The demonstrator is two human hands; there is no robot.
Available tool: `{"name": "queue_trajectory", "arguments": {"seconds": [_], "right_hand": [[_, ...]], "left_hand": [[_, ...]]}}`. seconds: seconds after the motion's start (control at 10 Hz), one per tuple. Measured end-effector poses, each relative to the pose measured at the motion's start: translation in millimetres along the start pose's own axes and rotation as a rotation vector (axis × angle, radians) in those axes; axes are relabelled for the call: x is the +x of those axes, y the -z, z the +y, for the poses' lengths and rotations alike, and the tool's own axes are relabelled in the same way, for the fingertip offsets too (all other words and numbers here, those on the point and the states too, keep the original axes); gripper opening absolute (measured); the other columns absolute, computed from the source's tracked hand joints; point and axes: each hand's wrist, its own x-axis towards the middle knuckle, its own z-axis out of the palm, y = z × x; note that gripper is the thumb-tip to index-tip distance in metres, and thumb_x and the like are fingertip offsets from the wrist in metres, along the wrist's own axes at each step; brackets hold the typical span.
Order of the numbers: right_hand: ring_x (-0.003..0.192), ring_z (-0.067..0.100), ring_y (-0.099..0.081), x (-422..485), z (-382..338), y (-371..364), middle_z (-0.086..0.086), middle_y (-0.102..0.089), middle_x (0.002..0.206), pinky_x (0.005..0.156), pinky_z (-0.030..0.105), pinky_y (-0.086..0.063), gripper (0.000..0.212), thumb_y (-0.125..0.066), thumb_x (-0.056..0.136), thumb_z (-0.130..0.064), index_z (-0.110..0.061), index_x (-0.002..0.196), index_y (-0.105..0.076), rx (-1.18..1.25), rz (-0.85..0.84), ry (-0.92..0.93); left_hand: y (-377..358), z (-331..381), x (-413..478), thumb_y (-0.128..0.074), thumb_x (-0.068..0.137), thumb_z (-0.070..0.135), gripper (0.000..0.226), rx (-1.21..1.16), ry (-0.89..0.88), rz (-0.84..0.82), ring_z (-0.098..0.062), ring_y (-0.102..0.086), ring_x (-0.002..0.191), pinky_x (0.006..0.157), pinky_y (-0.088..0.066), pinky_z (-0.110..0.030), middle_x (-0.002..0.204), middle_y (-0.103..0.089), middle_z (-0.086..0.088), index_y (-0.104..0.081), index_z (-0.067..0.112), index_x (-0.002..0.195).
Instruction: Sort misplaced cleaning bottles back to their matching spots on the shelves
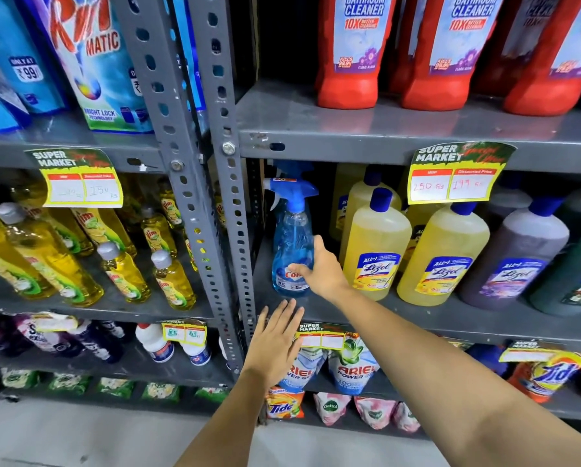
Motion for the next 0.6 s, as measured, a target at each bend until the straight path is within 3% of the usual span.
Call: {"name": "queue_trajectory", "arguments": {"seconds": [0.4, 0.5, 0.6], "right_hand": [[0.114, 0.027, -0.064, -3, 2, -1, 0.009, -0.066, 0.125, 0.093, 0.047, -0.054, 0.052, -0.074, 0.083, -0.024, -0.019, 0.120, -0.038, -0.006, -0.012, -0.004], [0.122, 0.027, -0.059, -6, -2, 4, 0.010, -0.060, 0.133, 0.099, 0.047, -0.050, 0.066, -0.076, 0.081, -0.027, -0.020, 0.130, -0.032, 0.027, -0.029, -0.019], [0.133, 0.026, -0.048, -14, -5, 9, 0.011, -0.044, 0.147, 0.107, 0.046, -0.044, 0.095, -0.077, 0.079, -0.035, -0.021, 0.150, -0.015, 0.104, 0.102, 0.018]], "left_hand": [[1, 0, 0, -0.035, 0.098, 0.048, 0.061, -0.022, 0.000, -0.023, -0.021, -0.025, 0.144, 0.115, -0.008, -0.046, 0.156, -0.031, -0.005, -0.031, 0.019, 0.151], [7, 0, -1, -0.034, 0.097, 0.050, 0.061, -0.053, -0.007, -0.004, -0.021, -0.029, 0.143, 0.115, -0.012, -0.046, 0.155, -0.034, -0.005, -0.038, 0.017, 0.148], [21, 7, 3, -0.037, 0.097, 0.048, 0.057, -0.175, -0.024, 0.128, -0.020, -0.036, 0.139, 0.114, -0.025, -0.050, 0.153, -0.037, -0.003, -0.050, 0.013, 0.140]]}}
